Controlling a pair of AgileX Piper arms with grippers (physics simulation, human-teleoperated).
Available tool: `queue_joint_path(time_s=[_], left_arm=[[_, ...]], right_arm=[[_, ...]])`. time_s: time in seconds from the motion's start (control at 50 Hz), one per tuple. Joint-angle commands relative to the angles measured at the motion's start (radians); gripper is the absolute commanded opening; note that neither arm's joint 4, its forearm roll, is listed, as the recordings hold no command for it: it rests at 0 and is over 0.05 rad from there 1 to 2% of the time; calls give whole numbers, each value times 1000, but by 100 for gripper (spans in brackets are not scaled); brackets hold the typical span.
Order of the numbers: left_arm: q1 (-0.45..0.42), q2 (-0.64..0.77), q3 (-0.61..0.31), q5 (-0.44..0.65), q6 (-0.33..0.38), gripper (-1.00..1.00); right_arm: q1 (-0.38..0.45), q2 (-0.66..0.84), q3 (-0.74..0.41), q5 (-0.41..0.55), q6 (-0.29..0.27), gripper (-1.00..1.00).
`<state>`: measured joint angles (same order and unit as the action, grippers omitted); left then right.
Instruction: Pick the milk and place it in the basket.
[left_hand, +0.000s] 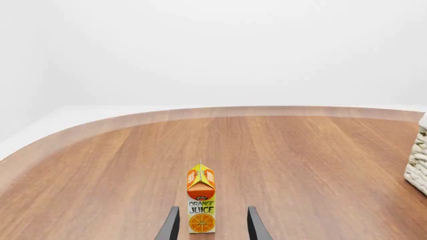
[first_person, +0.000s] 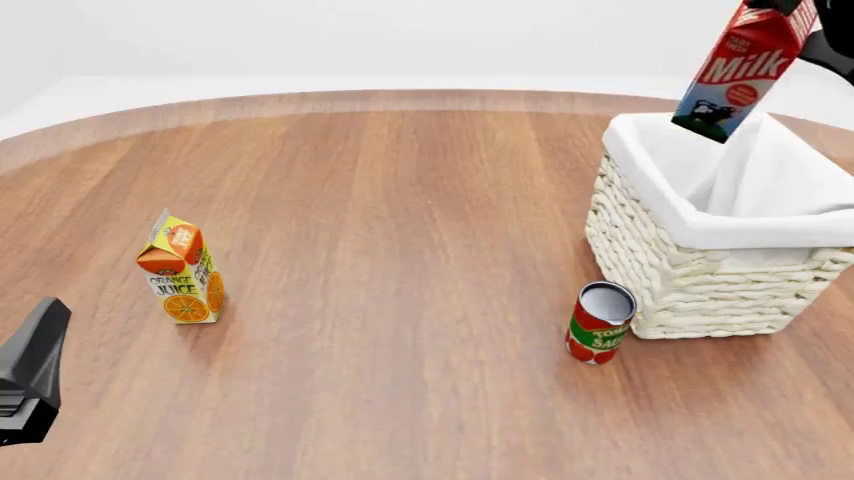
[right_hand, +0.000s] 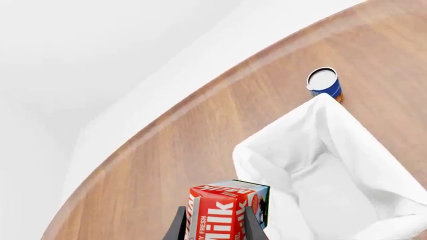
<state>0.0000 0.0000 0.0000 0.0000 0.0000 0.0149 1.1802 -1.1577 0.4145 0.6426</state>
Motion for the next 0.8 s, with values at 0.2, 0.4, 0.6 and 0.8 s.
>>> queue_joint_path(time_s=[0.2,0.4,0.6,0.8], left_arm=[[0,0,0,0,0,100],[0,0,0,0,0,100],[0,0,0,0,0,100],[0,0,0,0,0,100]], right_arm=[[-68,-6,19,-32,3,-100],[-94,-8,25,-33,-3,-100],[-111,15,27,-44,-16,-100],[-120,48,-12,-38,-25,-100]])
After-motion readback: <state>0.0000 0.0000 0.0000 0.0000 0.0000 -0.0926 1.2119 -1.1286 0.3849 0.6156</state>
